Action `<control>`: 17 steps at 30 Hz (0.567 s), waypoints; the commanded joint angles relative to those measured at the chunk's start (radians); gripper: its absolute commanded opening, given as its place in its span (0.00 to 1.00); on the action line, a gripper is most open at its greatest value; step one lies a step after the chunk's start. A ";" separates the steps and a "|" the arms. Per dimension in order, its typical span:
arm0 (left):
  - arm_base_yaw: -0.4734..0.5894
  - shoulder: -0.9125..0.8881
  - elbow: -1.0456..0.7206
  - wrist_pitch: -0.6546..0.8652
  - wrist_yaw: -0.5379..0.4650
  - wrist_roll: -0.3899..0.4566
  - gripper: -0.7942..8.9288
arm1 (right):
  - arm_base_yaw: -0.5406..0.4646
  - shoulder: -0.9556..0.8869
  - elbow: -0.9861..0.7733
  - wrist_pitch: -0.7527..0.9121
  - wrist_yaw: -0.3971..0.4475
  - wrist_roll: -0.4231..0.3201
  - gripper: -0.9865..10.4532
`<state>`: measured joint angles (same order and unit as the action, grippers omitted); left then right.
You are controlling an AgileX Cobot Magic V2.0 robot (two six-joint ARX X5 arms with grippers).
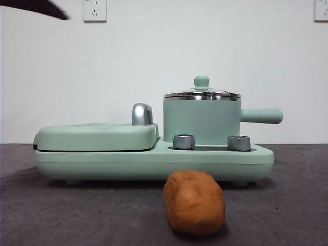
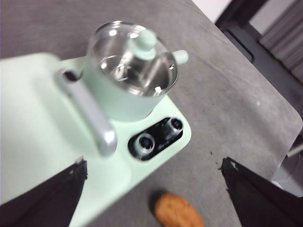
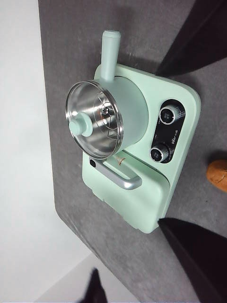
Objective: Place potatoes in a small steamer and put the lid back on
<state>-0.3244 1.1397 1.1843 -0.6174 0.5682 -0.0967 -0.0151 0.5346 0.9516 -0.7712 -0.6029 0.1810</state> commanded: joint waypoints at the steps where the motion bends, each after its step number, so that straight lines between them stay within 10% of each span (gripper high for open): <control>1: -0.037 0.148 0.129 0.004 0.004 0.055 0.56 | 0.000 0.006 0.016 0.006 -0.008 -0.011 0.50; 17: -0.198 0.793 0.661 0.023 -0.146 0.185 0.56 | 0.000 0.006 0.016 0.005 -0.038 -0.011 0.50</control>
<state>-0.5098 1.9030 1.8050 -0.6018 0.4244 0.0391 -0.0151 0.5346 0.9516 -0.7715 -0.6361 0.1799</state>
